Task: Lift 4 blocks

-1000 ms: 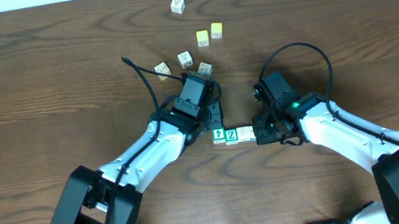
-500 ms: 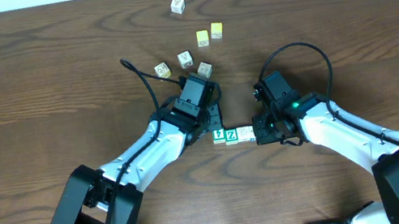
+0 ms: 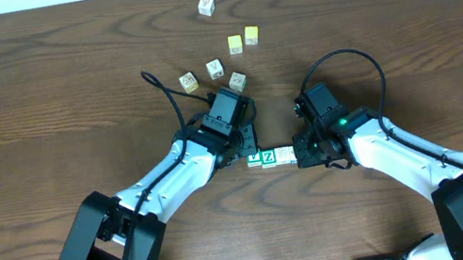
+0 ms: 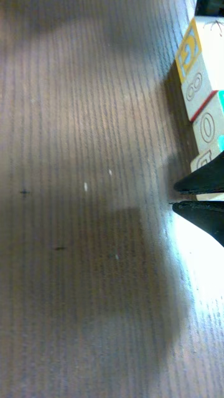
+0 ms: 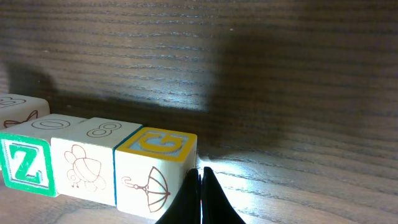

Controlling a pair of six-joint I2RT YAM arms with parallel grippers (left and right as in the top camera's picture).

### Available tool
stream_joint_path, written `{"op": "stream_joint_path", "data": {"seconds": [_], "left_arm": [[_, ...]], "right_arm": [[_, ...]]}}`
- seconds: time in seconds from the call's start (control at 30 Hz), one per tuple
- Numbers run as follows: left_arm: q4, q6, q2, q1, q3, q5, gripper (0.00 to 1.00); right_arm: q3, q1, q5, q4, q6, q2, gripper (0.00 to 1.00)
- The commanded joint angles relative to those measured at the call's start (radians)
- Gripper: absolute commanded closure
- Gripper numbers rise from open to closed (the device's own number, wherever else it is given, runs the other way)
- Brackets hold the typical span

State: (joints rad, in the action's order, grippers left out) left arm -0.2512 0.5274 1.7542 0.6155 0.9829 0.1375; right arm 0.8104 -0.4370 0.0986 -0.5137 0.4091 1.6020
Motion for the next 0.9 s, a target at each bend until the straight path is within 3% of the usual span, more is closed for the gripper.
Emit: {"op": "stream_joint_path", "data": {"seconds": [0.0, 0.87], "left_arm": [[-0.018, 0.009, 0.004, 0.000, -0.012, 0.013, 0.93], [-0.029, 0.010, 0.004, 0.055, -0.012, 0.008, 0.93]], "right_arm": [[-0.001, 0.003, 0.007, 0.002, 0.001, 0.006, 0.99], [-0.001, 0.003, 0.007, 0.002, 0.001, 0.006, 0.99]]}}
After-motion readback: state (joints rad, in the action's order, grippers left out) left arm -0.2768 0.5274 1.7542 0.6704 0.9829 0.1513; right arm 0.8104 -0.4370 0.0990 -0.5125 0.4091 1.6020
